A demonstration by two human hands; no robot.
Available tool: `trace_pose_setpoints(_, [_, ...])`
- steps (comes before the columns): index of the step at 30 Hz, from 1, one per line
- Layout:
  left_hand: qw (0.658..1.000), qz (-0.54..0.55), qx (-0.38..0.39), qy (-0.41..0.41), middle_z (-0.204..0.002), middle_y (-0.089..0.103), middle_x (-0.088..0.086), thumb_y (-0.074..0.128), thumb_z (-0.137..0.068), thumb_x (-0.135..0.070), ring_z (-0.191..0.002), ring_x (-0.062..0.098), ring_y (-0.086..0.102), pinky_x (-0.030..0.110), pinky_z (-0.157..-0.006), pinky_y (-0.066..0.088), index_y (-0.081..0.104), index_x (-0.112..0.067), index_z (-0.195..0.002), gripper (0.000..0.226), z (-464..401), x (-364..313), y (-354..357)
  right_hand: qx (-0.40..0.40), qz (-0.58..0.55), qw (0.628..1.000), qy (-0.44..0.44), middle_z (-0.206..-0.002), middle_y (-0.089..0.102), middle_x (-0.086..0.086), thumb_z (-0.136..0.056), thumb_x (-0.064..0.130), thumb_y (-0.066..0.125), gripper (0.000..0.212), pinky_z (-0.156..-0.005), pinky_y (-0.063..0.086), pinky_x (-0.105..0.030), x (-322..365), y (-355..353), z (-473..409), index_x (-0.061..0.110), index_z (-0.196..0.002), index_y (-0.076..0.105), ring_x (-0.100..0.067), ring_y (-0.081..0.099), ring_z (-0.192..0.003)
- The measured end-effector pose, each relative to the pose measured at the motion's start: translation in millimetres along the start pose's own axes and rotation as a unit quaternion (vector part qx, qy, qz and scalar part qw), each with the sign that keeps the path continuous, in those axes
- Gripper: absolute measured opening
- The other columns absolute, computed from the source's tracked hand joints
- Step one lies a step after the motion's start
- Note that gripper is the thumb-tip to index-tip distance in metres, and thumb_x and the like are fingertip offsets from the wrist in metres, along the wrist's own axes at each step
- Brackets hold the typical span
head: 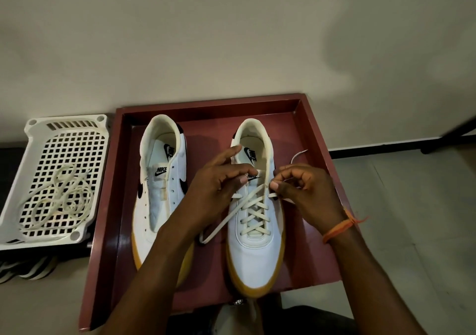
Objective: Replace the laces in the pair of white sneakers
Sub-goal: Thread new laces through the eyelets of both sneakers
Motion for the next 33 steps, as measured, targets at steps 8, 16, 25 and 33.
trace_pose_setpoints(8, [1.0,0.028,-0.008,-0.002,-0.147,0.049,-0.004,0.063,-0.095,-0.01,-0.134,-0.002,0.043,0.016,-0.099,0.045,0.074,-0.029,-0.108,0.025,-1.6,3.8,-2.3,-0.194,-0.208,0.948,0.145,-0.085,0.071,-0.018,-0.087,-0.002,0.068,0.01,-0.065,0.059,-0.031,-36.2,-45.5,4.8,0.007,-0.089,0.069,-0.031,0.072,-0.076])
trace_pose_setpoints(16, [0.998,0.061,0.015,-0.002,-0.15,0.047,-0.004,0.054,-0.098,-0.003,-0.14,0.003,0.038,0.021,-0.11,0.037,0.069,-0.038,-0.11,0.04,-3.2,7.2,-4.4,-0.034,0.043,0.999,0.005,-0.094,0.07,0.01,-0.073,0.015,0.083,0.013,-0.081,0.046,-0.009,2.3,-1.7,1.5,0.018,-0.084,0.079,0.005,0.064,-0.096])
trace_pose_setpoints(25, [0.997,0.077,0.019,-0.001,-0.147,0.05,0.001,0.042,-0.091,0.021,-0.142,0.003,0.036,0.021,-0.11,0.039,0.07,-0.035,-0.107,0.064,-3.6,16.1,-2.4,-0.222,0.017,0.97,0.092,-0.067,0.072,0.002,-0.078,0.027,0.075,0.009,-0.075,0.059,-0.049,-35.7,-62.8,5.1,0.027,-0.069,0.072,-0.02,0.071,-0.066])
trace_pose_setpoints(33, [0.998,0.052,0.015,0.01,-0.149,0.047,-0.003,0.041,-0.089,0.022,-0.141,0.002,0.036,0.014,-0.109,0.035,0.069,-0.038,-0.107,0.068,-4.3,12.3,-4.1,0.001,0.013,0.999,0.041,-0.131,0.053,0.01,-0.076,0.017,0.082,0.033,-0.091,0.048,-0.017,-1.5,0.7,0.2,0.021,-0.109,0.075,-0.009,0.051,-0.125])
Point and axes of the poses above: each hand's wrist, its own z-axis away from the middle knuckle, its own y-axis out of the palm, x = y × z, the point moved 8 cm from there along -z, towards the middle knuckle
